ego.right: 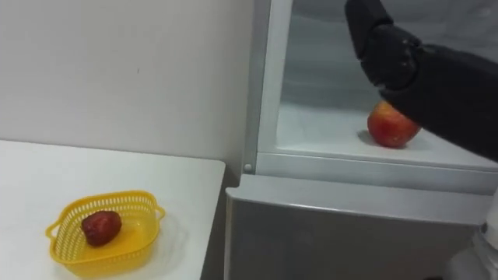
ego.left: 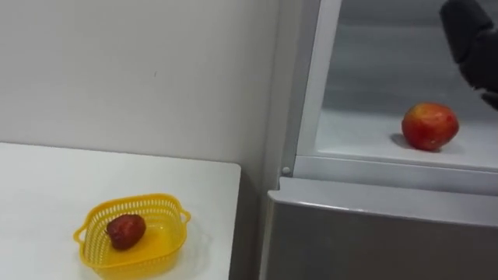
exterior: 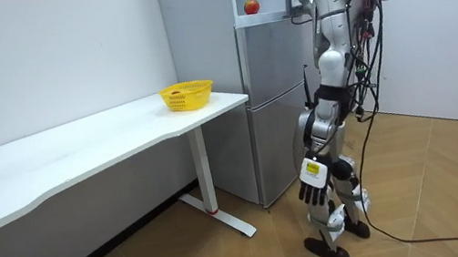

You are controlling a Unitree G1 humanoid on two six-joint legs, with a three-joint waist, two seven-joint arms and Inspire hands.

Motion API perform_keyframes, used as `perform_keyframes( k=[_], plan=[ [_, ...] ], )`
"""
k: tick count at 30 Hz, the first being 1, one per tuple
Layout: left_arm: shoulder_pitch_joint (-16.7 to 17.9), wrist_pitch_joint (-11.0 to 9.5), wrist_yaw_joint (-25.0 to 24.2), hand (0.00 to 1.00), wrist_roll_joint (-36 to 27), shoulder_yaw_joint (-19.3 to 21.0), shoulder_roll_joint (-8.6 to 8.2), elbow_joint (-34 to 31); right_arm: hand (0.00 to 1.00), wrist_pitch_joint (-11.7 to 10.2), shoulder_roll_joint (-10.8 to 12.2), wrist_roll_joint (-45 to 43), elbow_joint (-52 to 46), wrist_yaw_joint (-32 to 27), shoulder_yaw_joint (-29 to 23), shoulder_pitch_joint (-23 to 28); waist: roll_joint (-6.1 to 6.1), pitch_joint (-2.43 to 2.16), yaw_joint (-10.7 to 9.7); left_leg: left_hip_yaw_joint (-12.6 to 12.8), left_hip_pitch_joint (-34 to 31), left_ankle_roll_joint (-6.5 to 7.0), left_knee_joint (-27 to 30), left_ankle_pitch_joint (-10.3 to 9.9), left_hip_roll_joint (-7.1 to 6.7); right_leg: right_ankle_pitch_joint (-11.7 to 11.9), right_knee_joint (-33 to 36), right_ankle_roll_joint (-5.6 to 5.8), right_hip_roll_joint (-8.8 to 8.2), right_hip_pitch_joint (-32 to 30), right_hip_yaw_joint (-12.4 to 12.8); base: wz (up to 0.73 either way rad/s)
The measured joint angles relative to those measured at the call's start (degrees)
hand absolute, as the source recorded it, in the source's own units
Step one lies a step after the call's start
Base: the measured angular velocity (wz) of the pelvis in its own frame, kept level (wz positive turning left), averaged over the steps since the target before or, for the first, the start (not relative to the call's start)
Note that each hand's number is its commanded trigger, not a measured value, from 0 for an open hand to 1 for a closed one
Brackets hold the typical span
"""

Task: Retrieve from the upper fridge

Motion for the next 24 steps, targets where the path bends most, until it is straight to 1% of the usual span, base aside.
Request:
perform_keyframes(
  k=[3, 4, 5, 6, 8, 10, 11, 12, 13, 15, 17, 18, 22, 24],
  plan=[
    [0.0, 0.5, -0.2, 0.0, 0.0, 0.0, 0.01, 0.5, 0.0, 2.0, -0.2, 0.5, 2.9, 0.7, -0.4, 0.2, 0.02, 0.16, 0.1, 0.0, -0.4, 0.0, 0.2, 0.0, -0.03, 0.0, 0.0, 0.0, -0.02, -0.2, -0.1, 0.0],
    [0.0, 0.7, -0.3, 0.0, 0.0, 0.0, 0.01, 0.4, 0.0, 2.3, -0.4, 1.0, 3.2, 0.8, -0.4, 0.2, 0.06, 0.31, 0.2, 0.0, -0.4, 0.02, 0.2, 0.0, -0.02, 0.0, 0.0, 0.0, -0.02, -0.3, 0.0, 0.0],
    [0.0, 1.1, -0.5, 0.0, 0.0, 0.0, 0.0, 0.4, 0.0, 3.1, -0.7, 1.3, 3.7, 1.1, -0.4, 0.2, 0.15, 0.58, 0.2, 0.0, -0.4, 0.03, 0.1, 0.0, -0.02, 0.0, 0.0, 0.0, -0.05, -0.3, 0.0, 0.0],
    [-0.1, 1.4, -0.5, 0.0, 0.0, -0.2, 0.0, 0.3, 0.0, 3.3, -0.7, 1.4, 4.5, 1.2, -0.4, 0.2, 0.18, 0.77, 0.3, 0.0, -0.4, 0.03, 0.1, 0.0, -0.02, 0.0, 0.1, 0.0, -0.05, -0.7, 0.1, 0.0],
    [0.0, 1.8, -0.5, 0.0, 0.1, -0.2, 0.0, 0.0, 0.0, 4.4, -0.8, 1.5, 5.3, 1.4, -0.4, 0.2, 0.11, 0.71, 0.4, 0.0, -1.0, 0.02, 0.1, 0.0, -0.02, 0.0, 0.1, 0.0, -0.02, -1.0, 0.1, 0.0],
    [-0.1, 2.2, -0.5, 0.0, 0.1, -0.6, 0.02, -0.6, 0.0, 5.6, -1.1, 2.1, 6.1, 1.8, -0.1, 0.2, -0.02, 0.76, 0.4, 0.0, -1.0, 0.01, 0.0, 0.0, -0.02, 0.0, 0.1, -0.01, -0.01, -1.0, 0.1, 0.0],
    [-0.1, 2.2, -0.5, 0.0, 0.1, -0.8, 0.05, -0.6, 0.0, 5.6, -1.2, 2.4, 6.6, 1.8, 0.1, 0.2, -0.05, 0.73, 0.4, 0.0, -1.0, 0.01, -0.1, 0.0, -0.03, 0.0, 0.0, -0.01, -0.02, -0.9, 0.1, 0.0],
    [-0.2, 2.1, -0.6, 0.0, 0.1, -1.0, 0.19, -0.7, 0.0, 5.8, -1.7, 3.1, 7.7, 2.1, 0.5, 0.2, -0.16, 0.65, 0.5, 0.0, -0.9, 0.01, -0.1, 0.0, -0.03, 0.0, 0.0, -0.01, -0.02, -0.8, 0.0, 0.0],
    [-0.2, 2.1, -0.6, 0.0, 0.1, -1.1, 0.23, -0.8, 0.0, 5.9, -2.1, 3.5, 8.3, 2.4, 0.6, 0.2, -0.11, 0.68, 0.5, 0.0, -0.9, 0.01, -0.1, 0.0, -0.04, 0.0, 0.0, -0.01, -0.01, -0.8, 0.0, 0.0],
    [-0.5, 2.1, -1.3, 0.0, 0.1, -1.1, 0.45, -0.9, 0.0, 6.4, -3.7, 4.4, 11.3, 3.2, 1.1, 0.1, -0.36, 0.56, 0.7, -0.1, -0.7, 0.02, -0.2, 0.0, -0.07, 0.0, -0.1, -0.01, -0.02, -0.8, -0.1, 0.0],
    [-0.6, 2.1, -1.6, 0.0, 0.0, -1.2, 0.61, -0.9, 0.0, 7.1, -4.7, 4.7, 13.7, 3.5, 1.8, 0.1, -0.41, 0.62, 0.8, -0.1, 0.1, 0.02, -0.8, 0.0, -0.07, 0.0, -0.2, -0.01, -0.02, -0.3, 0.0, 0.0],
    [-0.6, 2.2, -1.6, 0.0, 0.1, -1.3, 0.69, -0.9, 0.0, 8.0, -4.8, 4.9, 14.6, 3.6, 2.0, 0.1, -0.45, 0.6, 0.8, -0.1, 0.3, 0.02, -1.0, 0.0, -0.04, 0.0, -0.2, 0.0, 0.0, 0.0, 0.0, 0.0],
    [-0.9, 2.4, -2.0, 0.0, 0.1, -1.8, 1.15, -1.2, 0.0, 8.2, -4.9, 5.5, 18.5, 4.0, 2.1, 0.0, -0.54, 0.65, 1.5, 0.0, 0.8, 0.01, -0.9, 0.0, 0.06, 0.0, -0.2, 0.0, 0.08, 0.4, 0.1, -0.01],
    [-1.1, 2.5, -2.5, 0.0, 0.1, -1.7, 1.26, -1.4, 0.0, 9.2, -4.9, 5.5, 20.2, 4.6, 2.1, 0.0, -0.52, 0.66, 1.9, 0.0, 0.8, 0.01, -1.4, 0.0, 0.04, 0.0, -0.2, 0.0, 0.08, 0.4, 0.0, 0.0]
  ],
)
